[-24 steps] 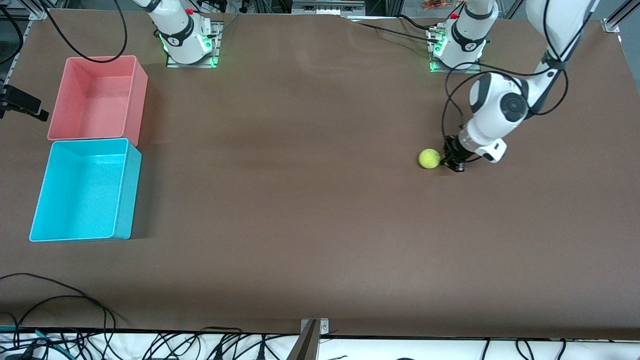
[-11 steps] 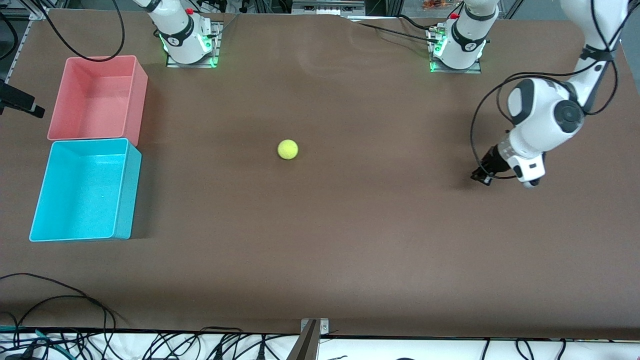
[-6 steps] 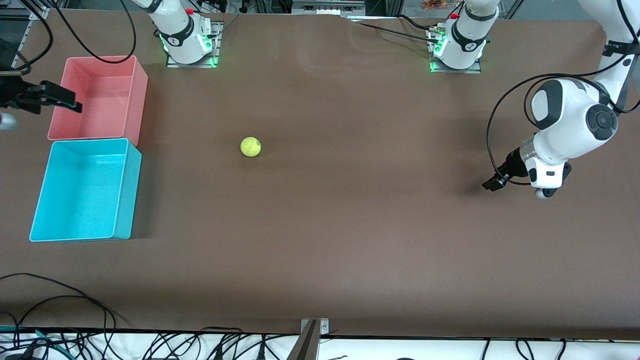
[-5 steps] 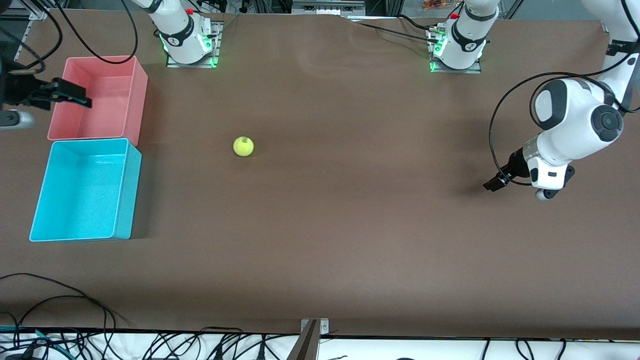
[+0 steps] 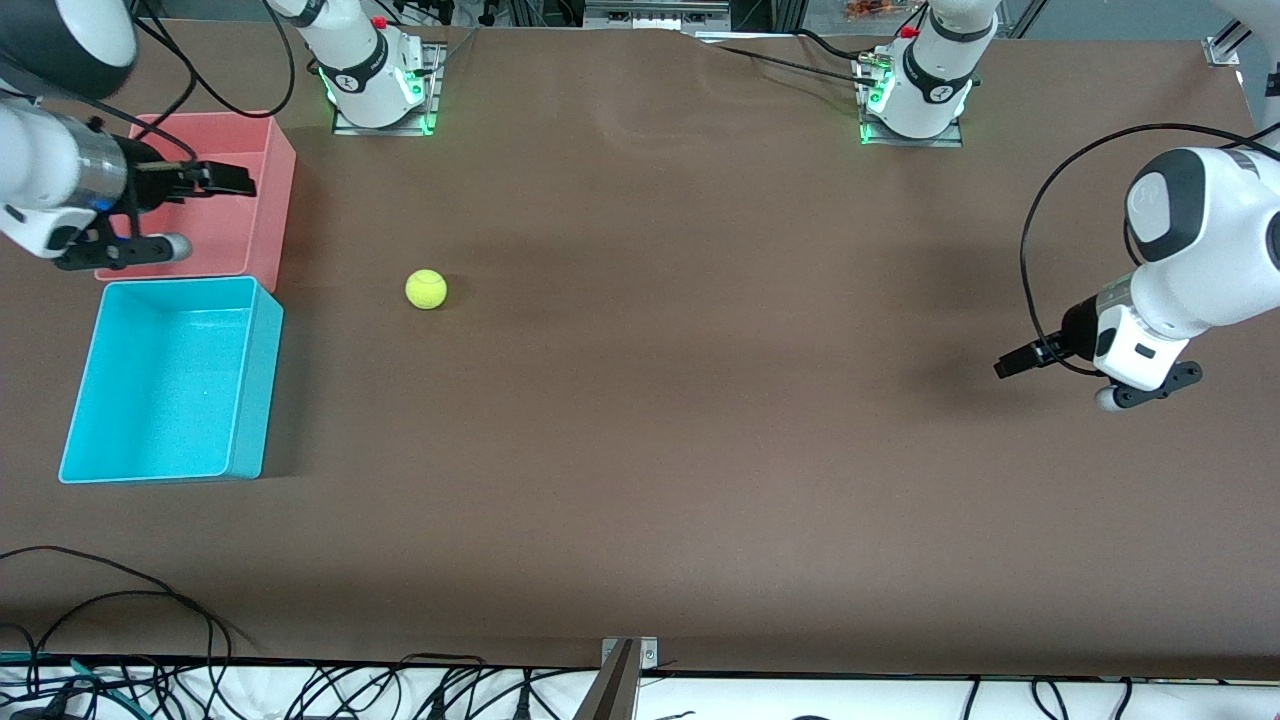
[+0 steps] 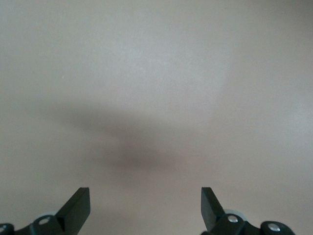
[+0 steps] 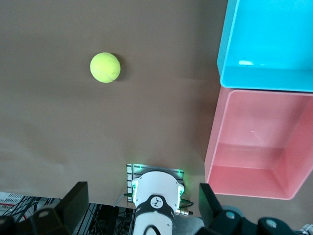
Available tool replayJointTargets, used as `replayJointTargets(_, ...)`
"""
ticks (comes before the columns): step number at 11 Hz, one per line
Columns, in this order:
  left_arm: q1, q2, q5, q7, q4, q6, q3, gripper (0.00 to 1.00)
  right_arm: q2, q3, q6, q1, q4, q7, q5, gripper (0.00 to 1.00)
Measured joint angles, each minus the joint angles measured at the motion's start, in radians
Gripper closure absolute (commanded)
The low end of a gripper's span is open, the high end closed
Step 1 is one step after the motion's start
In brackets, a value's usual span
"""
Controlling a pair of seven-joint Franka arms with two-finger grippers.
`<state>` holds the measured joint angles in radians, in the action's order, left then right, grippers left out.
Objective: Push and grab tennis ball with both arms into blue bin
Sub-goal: 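Reach the right gripper toward the ball while the left gripper withdraws, then close the right gripper around the tennis ball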
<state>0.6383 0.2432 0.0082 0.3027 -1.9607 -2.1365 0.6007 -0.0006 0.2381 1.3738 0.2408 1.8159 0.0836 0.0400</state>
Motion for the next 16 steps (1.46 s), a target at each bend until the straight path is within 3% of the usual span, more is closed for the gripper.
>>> replayJointTargets(3,0.002,-0.02,0.0,-0.177,0.032,0.022,-0.002,0.0,-0.105,0.001,0.231,0.0,0.313,0.0,-0.007,0.0)
replayJointTargets(5,-0.043,-0.038,0.0,-0.274,0.093,0.101,-0.038,0.0,-0.145,0.001,0.391,0.0,0.461,0.0,-0.056,0.0)
replayJointTargets(8,-0.291,-0.052,0.0,-0.441,0.241,0.253,-0.263,0.0,-0.143,0.002,0.651,-0.001,0.639,-0.001,-0.121,0.0)
replayJointTargets(10,-0.397,-0.056,0.0,-0.532,0.305,0.272,-0.347,0.0,-0.125,0.002,0.769,-0.001,0.701,-0.001,-0.126,0.0)
replayJointTargets(13,-0.635,-0.083,-0.001,-0.57,0.332,0.276,-0.554,0.0,-0.051,0.002,0.952,-0.002,0.723,-0.001,-0.127,0.0)
replayJointTargets(16,-0.766,-0.116,-0.019,-0.57,0.342,0.277,-0.647,0.0,0.072,0.002,1.142,-0.002,0.725,-0.001,-0.127,0.0)
